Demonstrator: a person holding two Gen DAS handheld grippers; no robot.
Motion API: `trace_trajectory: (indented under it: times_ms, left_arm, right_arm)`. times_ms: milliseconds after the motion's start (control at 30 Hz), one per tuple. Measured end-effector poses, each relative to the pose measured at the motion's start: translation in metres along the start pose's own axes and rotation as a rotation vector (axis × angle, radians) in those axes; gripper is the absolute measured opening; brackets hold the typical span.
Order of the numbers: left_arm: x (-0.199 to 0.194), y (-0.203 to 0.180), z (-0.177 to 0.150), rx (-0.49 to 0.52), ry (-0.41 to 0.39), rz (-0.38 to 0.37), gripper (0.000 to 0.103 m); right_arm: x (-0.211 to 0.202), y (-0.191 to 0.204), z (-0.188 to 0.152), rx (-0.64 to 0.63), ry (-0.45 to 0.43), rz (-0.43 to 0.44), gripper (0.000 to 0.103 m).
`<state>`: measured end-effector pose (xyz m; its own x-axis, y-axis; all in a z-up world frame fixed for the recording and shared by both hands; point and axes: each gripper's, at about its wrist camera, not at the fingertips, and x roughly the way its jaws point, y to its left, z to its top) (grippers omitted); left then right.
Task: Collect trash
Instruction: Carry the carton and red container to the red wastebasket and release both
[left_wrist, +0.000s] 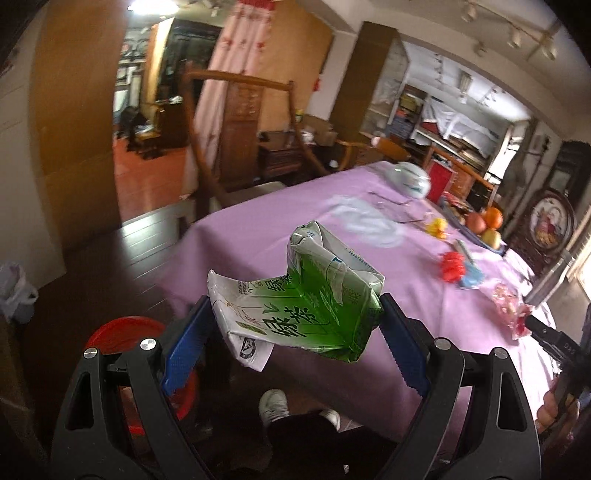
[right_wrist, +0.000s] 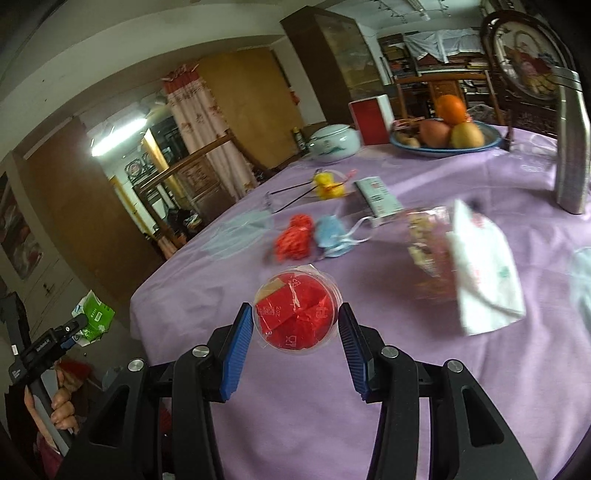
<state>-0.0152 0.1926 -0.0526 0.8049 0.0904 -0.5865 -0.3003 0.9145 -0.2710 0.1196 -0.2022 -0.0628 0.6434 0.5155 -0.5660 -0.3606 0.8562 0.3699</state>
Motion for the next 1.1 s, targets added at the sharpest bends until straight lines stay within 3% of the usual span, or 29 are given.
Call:
trace_trajectory:
  times_ms: [200,467,567,900,1100]
  left_arm:
    - [-0.006,0.056,-0.008,-0.07,0.008,0.061,0.086]
    - [0.006,0.125,-0.027,-0.178,0.076,0.139,0.089]
    - [0.011,0.147,-0.036,-0.201,0.106,0.2,0.091]
    - [0.006,0.183,-0.05,-0.158,0.11,0.354,0.096]
    - [-0.005,0.197,-0.054,-0.113,0.071,0.448,0.096]
  right_arm:
    - [0.014,0.029,0.0,-0.018,0.039,0.045,0.047]
    - [0.033,0.1,-0.005,-0.11,0.083,0.11,0.047]
    - [0.043,0.129,-0.011,-0.148,0.111,0.143,0.047]
    - [0.077,0.228,-0.038,-0.282,0.231,0.273,0.047]
    - [0.109,0.285,-0.062,-0.348,0.338,0.356,0.047]
